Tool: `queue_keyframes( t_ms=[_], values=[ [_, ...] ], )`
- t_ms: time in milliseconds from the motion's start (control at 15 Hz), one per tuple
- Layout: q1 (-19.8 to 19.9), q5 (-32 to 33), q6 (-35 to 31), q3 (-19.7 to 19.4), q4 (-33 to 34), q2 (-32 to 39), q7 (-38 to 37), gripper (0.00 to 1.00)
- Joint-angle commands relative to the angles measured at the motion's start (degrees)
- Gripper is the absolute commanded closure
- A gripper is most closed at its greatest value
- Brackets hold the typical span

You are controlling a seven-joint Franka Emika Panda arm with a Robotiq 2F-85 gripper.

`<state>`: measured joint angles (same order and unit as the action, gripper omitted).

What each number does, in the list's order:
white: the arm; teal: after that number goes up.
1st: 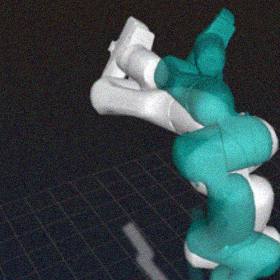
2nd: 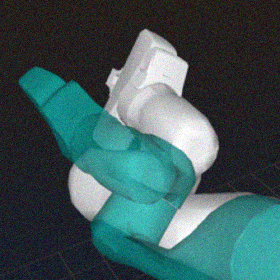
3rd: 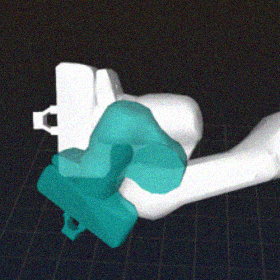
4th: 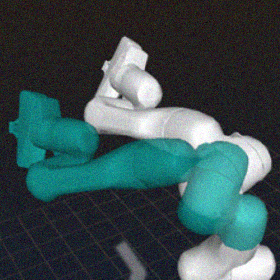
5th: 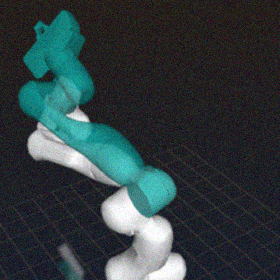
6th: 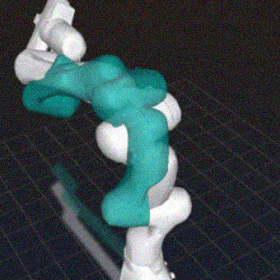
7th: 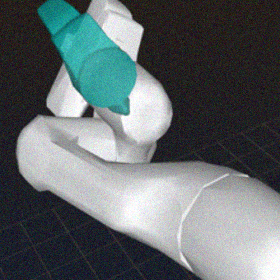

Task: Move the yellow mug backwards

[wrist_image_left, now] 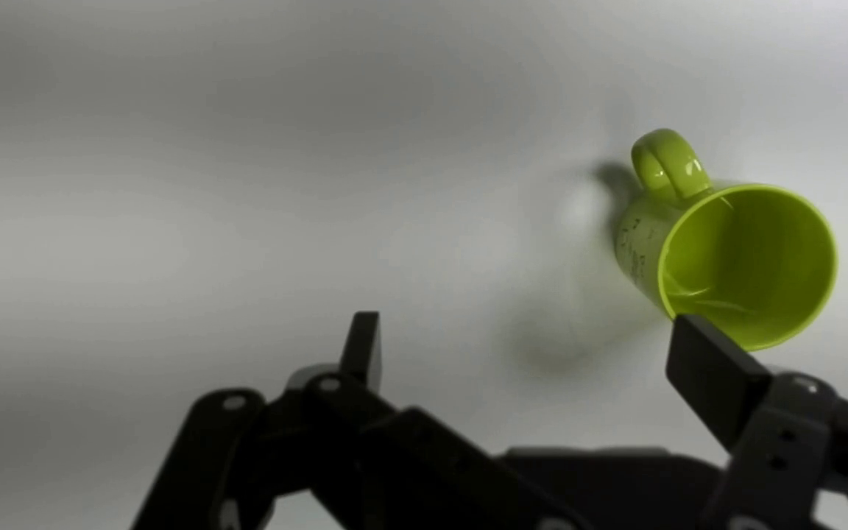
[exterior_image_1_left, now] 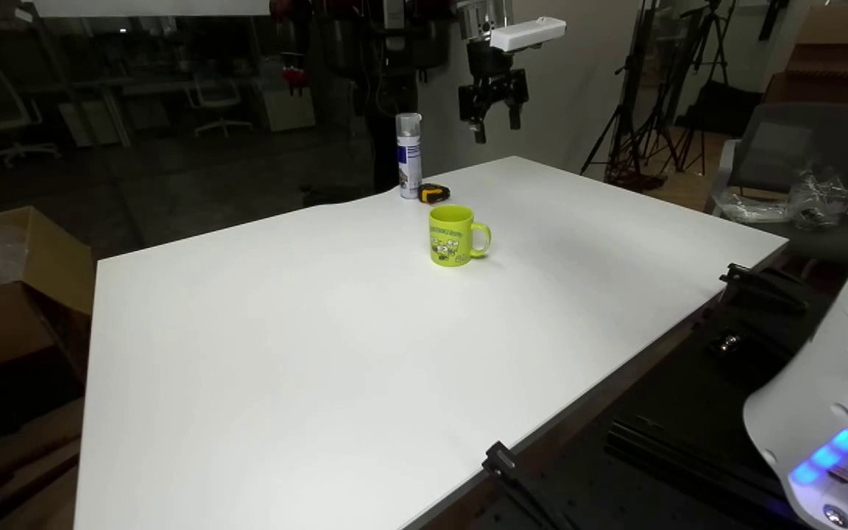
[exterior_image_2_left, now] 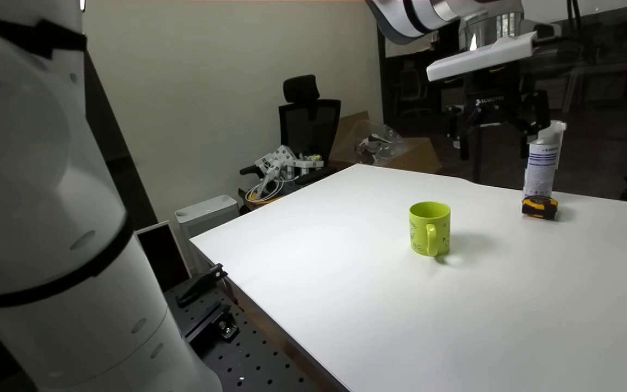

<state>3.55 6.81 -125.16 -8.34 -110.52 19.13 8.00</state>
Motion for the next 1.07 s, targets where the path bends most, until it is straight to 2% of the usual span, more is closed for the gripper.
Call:
queue_keyframes(
  t_ms=[0,267,667,1000],
  values=[
    [0.97,0.62,0.15,1.21,0.56,0.47,-0.44,0.00],
    [1.02,-0.36,-1.89,2.06,0.89,1.46,-0.53,0.00],
    [-1.00,0.58,-11.10,4.33,0.19,6.16,-2.41,0.00],
    [-1.72,-0.53,-13.39,6.23,0.86,10.49,-1.38,0.00]
  ],
)
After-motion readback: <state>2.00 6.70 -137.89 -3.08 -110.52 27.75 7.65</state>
